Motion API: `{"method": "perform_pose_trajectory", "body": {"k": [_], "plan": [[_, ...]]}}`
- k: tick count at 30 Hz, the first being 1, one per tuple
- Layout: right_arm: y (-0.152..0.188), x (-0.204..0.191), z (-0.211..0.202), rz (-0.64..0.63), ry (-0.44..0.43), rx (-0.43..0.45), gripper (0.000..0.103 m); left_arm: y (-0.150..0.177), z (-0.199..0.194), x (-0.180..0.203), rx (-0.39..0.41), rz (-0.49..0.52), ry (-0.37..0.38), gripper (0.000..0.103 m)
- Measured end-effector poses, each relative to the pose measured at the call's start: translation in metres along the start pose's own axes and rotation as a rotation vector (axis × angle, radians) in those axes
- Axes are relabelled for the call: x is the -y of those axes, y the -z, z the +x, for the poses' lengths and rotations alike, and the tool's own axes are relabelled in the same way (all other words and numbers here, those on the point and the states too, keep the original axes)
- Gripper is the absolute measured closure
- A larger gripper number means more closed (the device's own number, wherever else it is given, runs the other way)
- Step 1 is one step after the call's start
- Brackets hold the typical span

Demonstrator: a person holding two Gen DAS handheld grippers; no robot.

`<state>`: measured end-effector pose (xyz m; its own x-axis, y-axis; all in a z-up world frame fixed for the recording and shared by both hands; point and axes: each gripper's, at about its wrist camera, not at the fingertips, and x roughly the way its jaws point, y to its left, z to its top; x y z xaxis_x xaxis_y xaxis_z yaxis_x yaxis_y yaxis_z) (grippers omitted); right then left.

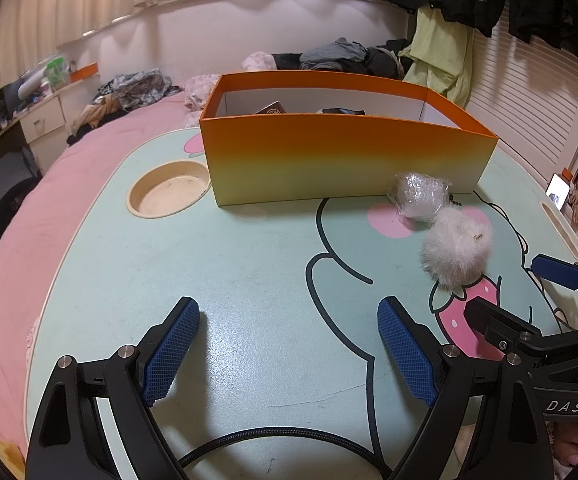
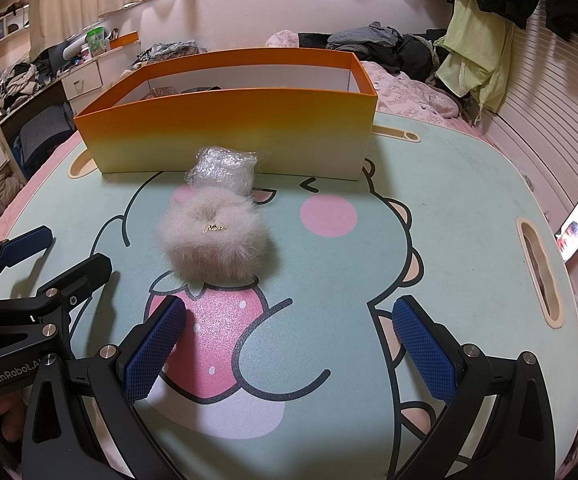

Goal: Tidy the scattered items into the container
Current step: 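Grasp the white fluffy scrunchie with the right gripper while the left grasps the clear plastic bag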

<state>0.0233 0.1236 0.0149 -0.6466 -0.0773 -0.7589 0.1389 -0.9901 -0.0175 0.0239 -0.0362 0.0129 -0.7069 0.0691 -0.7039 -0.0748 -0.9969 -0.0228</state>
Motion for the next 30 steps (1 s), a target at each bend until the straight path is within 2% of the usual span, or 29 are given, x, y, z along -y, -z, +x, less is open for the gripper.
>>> {"method": "perform_pose_trajectory", "body": {"k": [4,8,9,11,12,17,21,23,24,30], "plan": [[0.0,0.0,0.0,0.001,-0.001,0.0,0.0,0.0,0.0,0.0,0.003,-0.005,0.004,0.013],[0.0,0.003,-0.006,0.02,-0.017,0.016,0.001,0.003,-0.009,-0.013,0.056,-0.083,0.042,0.013],[0.0,0.005,-0.008,0.032,-0.041,0.027,0.002,0.003,-0.011,-0.017,0.066,-0.104,0.044,0.013],[-0.001,0.009,-0.015,0.054,-0.102,0.055,0.016,0.005,-0.015,-0.026,0.085,-0.141,0.034,0.012],[-0.004,0.008,-0.017,0.054,-0.117,0.066,0.016,0.006,-0.017,-0.032,0.094,-0.16,0.029,0.012],[-0.026,-0.012,-0.021,-0.029,-0.121,0.111,0.021,0.005,-0.024,-0.053,0.114,-0.224,0.023,0.01],[-0.043,-0.034,-0.004,-0.091,-0.113,0.06,0.022,0.001,-0.029,-0.054,0.125,-0.231,0.031,0.01],[-0.045,-0.036,0.009,-0.093,-0.11,0.01,0.06,-0.001,-0.029,-0.049,0.123,-0.216,0.04,0.01],[-0.043,-0.034,0.012,-0.082,-0.119,0.0,0.06,-0.003,-0.029,-0.047,0.122,-0.204,0.042,0.01],[-0.025,0.004,-0.018,0.034,-0.176,0.106,0.061,-0.013,-0.031,-0.026,0.122,-0.141,0.073,0.01]]}}
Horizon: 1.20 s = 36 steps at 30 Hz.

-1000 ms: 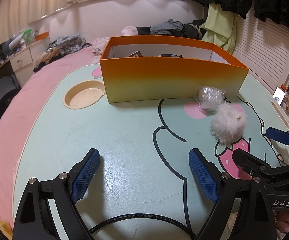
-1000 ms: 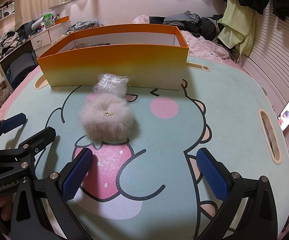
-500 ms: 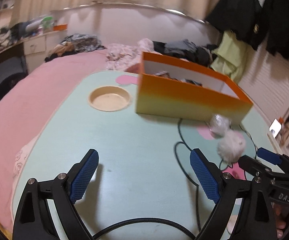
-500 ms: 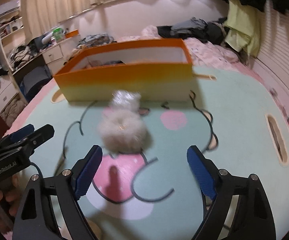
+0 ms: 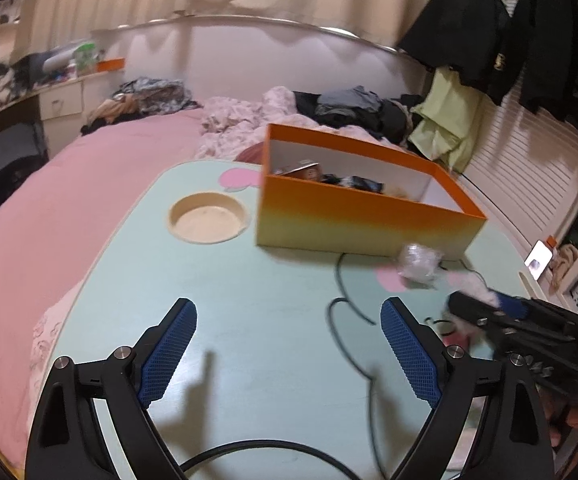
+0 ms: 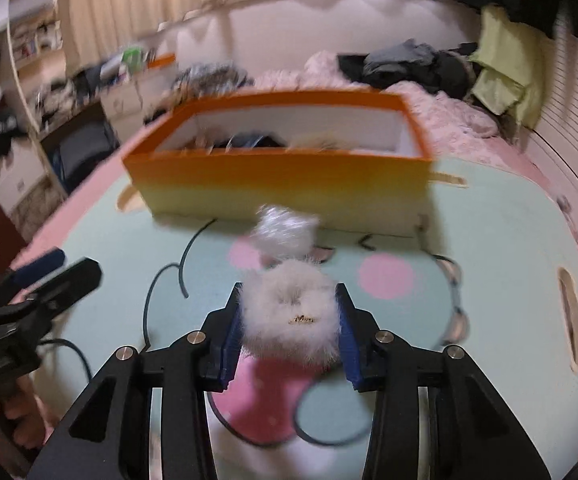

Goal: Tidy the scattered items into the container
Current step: 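Grasp the white fluffy scrunchie with the right gripper while the left grasps the clear plastic bag, then lift the clear bag with the left gripper while the right lifts the white scrunchie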

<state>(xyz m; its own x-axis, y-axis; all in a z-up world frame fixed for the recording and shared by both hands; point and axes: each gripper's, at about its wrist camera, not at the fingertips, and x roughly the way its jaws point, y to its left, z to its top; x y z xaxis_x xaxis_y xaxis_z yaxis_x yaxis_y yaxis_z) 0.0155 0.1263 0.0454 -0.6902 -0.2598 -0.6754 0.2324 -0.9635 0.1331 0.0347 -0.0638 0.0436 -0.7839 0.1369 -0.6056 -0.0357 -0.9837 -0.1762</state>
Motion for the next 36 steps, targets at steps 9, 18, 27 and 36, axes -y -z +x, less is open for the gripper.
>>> {"method": "perform_pose_trajectory", "body": {"k": [9,18,27,36], "plan": [[-0.005,0.036,-0.029,0.091,0.045,0.054,0.061,-0.02,0.043,0.082,-0.128,0.211,0.103,0.019],[-0.004,0.046,-0.034,0.115,0.034,0.066,0.061,-0.035,0.094,0.11,-0.272,0.245,0.103,0.074],[0.007,0.019,-0.027,0.051,0.001,0.024,0.061,-0.022,0.026,0.074,-0.104,0.201,0.193,0.077],[0.024,-0.024,-0.01,-0.095,0.036,-0.038,0.061,0.02,0.003,0.029,-0.096,0.175,0.104,0.077]]}}
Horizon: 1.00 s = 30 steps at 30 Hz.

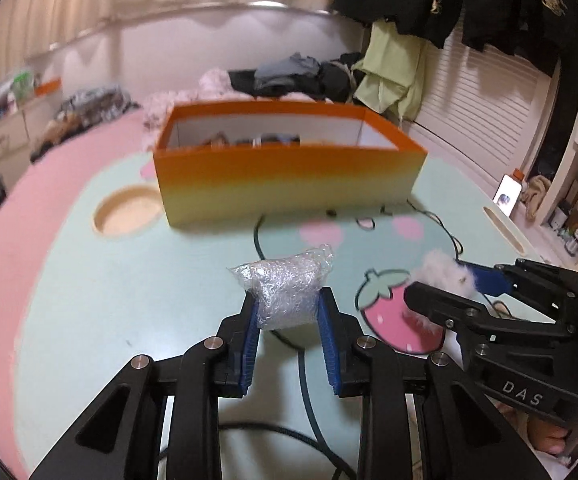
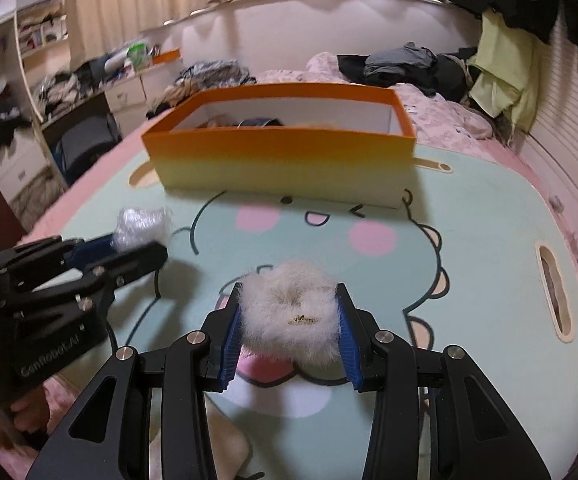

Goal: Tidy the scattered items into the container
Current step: 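Lift the clear bag with the left gripper while the right lifts the white scrunchie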

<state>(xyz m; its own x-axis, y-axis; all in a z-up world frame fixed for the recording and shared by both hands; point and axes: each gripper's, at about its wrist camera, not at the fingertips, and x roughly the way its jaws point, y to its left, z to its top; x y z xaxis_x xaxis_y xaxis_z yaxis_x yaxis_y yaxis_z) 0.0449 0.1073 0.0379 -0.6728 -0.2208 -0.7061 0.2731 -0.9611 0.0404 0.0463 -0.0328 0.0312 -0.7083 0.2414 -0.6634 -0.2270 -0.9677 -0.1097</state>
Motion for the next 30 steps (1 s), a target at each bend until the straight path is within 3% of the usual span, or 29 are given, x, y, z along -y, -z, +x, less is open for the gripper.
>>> {"method": "perform_pose_trajectory", "body": {"k": [8,30], "plan": [[0.003,0.0003,0.0091,-0.011,0.012,-0.037,0.061,0.003,0.0107,0.0026,-0.019,0.0,-0.009,0.077],[0.0014,-0.0019,0.0084,-0.015,0.009,-0.038,0.061,-0.0007,0.0111,0.0049,-0.014,0.002,-0.006,0.077]]}}
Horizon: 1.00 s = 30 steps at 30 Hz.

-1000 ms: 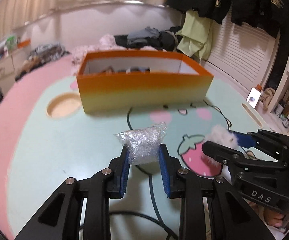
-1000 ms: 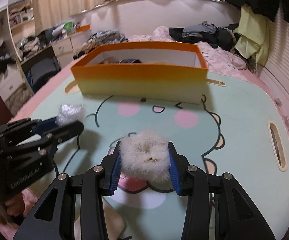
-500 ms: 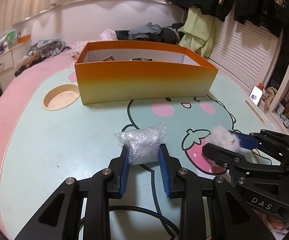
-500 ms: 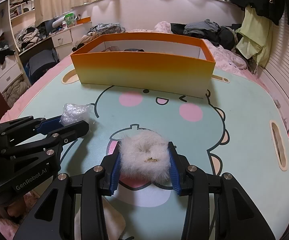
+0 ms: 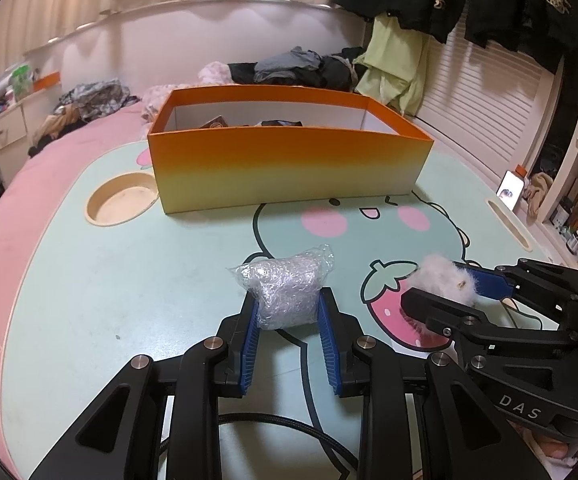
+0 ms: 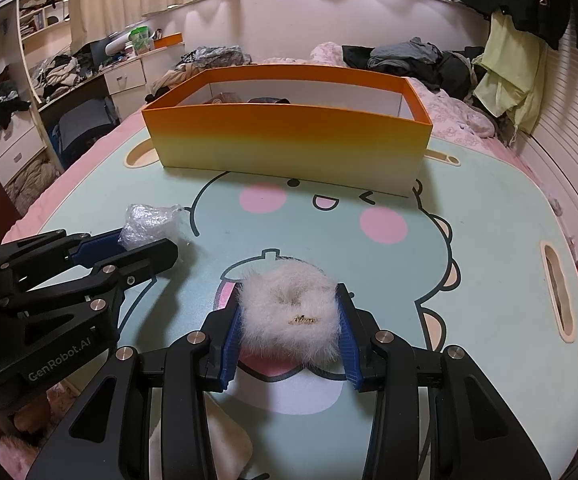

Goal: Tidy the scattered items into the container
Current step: 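Lift the clear bag with the left gripper while the right lifts the white scrunchie, then drop the clear bag into the orange box with the left gripper while the right drops the scrunchie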

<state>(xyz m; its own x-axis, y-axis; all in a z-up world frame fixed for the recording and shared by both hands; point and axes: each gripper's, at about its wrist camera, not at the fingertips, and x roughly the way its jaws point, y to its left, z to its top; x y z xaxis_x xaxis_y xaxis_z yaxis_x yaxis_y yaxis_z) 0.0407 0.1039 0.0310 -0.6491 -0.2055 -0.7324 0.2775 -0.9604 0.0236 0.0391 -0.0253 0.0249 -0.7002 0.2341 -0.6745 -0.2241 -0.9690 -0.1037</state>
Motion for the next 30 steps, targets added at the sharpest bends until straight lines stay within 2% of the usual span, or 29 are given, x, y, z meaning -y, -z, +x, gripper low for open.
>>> {"method": "perform_pose_trajectory", "body": {"k": [24,27,30], "plan": [[-0.002,-0.001,0.002,-0.001,-0.004,-0.001,0.061,-0.001,0.0,-0.001,0.008,0.003,0.002,0.077],[-0.014,0.002,-0.003,-0.009,-0.009,0.017,0.061,-0.009,-0.005,-0.002,0.026,-0.006,0.013,0.077],[-0.04,0.013,-0.017,0.035,-0.049,0.066,0.06,-0.031,-0.015,-0.005,0.068,-0.014,0.033,0.077]]}}
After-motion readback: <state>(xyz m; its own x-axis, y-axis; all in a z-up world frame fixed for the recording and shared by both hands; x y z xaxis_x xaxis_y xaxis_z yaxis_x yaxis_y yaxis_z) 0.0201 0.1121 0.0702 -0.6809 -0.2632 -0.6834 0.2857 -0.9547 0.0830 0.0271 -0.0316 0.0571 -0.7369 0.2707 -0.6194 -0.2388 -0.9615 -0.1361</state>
